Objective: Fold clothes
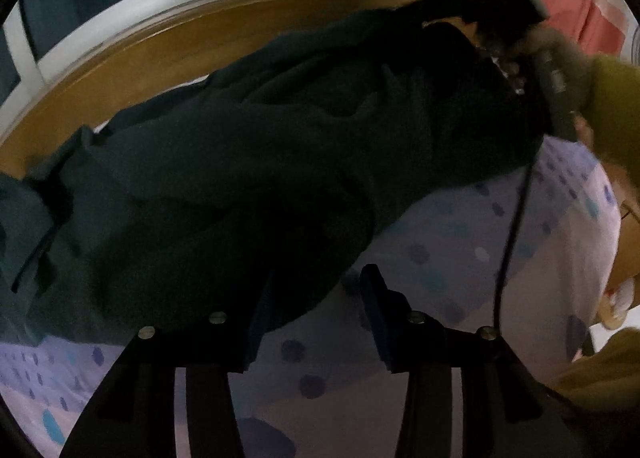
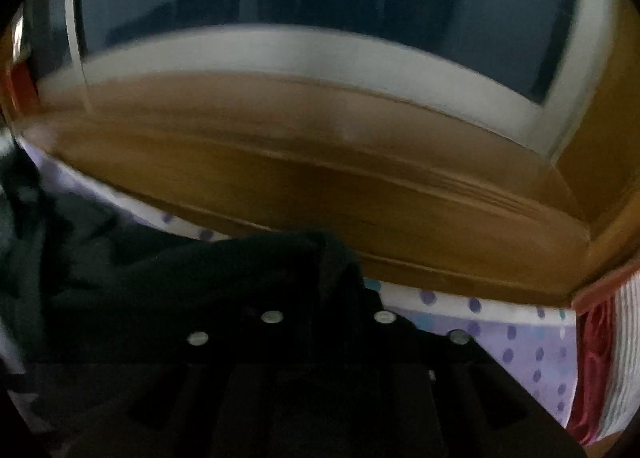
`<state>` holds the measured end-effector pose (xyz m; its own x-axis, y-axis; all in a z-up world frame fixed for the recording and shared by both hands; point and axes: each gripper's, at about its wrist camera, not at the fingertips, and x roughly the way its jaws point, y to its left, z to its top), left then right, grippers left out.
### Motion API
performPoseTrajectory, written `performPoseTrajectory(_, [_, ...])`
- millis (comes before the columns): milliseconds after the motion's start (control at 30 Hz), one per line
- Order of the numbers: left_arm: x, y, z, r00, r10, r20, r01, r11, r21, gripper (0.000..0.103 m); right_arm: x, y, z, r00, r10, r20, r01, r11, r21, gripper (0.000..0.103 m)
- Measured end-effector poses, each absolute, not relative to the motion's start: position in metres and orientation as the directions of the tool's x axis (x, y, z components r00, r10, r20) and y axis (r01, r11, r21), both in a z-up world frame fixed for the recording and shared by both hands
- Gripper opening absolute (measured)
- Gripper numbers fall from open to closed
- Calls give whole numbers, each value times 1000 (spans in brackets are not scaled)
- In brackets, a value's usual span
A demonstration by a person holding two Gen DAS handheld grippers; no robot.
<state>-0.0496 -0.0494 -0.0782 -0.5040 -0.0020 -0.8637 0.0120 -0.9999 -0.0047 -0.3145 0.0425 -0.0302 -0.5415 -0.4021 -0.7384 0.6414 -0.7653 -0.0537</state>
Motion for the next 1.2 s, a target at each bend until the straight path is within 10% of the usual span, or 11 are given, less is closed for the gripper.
performPoseTrajectory(133, [-55,-45,-78,-516,-4,-856,11,-1000,-2,62,-297,105,-2,-569,-443,-692,595,-803,24,75])
performPoseTrajectory(400, [-60,-46,-77,-537,-28,-843,8,-1000,29,64,-236,202,-57,-436,-341,-833,496,-863,94,75])
performPoseTrajectory(733, [-77,-38,-74,-505,-53,-862,33,-999,42,65,-247,187,-91,-417,-454,-787,390,-872,296,76])
performPoseTrajectory(800, [-77,-41,-71,-516,-67,-854,33,-998,59,48,-250,178,-93,-423,-457,-782,391,-871,298,39])
performPoseTrajectory(833, [-77,-43,-70,-521,-75,-850,34,-997,67,25,-252,174,-94,-420,-460,-782,392,-869,301,30])
performPoseTrajectory(900, [-77,-58,-60,-528,-16,-849,33,-999,-1,11,-251,174,-85,-406,-521,-751,380,-843,380,14])
performPoseTrajectory(1200, [-52,-77,51,-603,149,-784,-107,-989,-106,9,-207,230,34,-505,-702,-502,394,-706,589,9])
